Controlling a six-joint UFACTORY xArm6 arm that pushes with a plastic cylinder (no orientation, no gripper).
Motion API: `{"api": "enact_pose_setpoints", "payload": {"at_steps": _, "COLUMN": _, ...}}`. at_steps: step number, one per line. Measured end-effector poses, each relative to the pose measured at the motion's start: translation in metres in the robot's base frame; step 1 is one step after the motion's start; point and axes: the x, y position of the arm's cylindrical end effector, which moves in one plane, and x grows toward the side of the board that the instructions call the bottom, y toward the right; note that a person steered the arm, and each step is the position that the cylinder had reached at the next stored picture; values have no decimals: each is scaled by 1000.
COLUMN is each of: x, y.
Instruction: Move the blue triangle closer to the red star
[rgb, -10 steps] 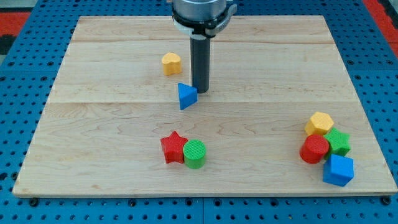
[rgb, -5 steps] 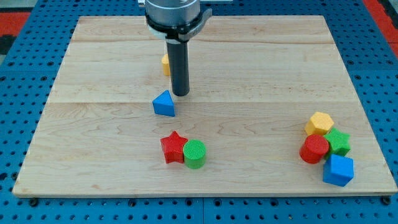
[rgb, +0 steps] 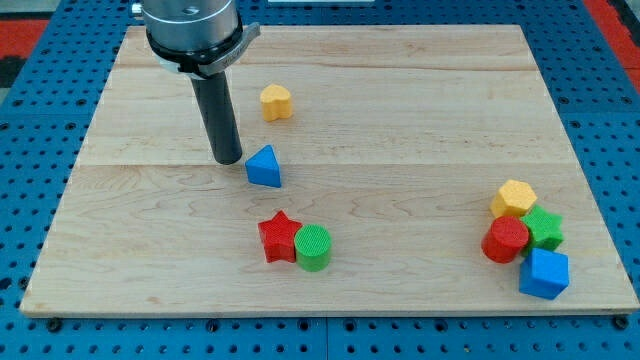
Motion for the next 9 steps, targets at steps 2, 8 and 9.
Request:
{"api": "enact_pose_setpoints", "payload": {"at_steps": 2, "x": 0, "y": 66}}
{"api": "enact_pose_setpoints", "payload": {"at_steps": 8, "x": 10, "y": 49}}
{"api": "enact_pose_setpoints", "payload": {"at_steps": 9, "x": 6, "y": 67}}
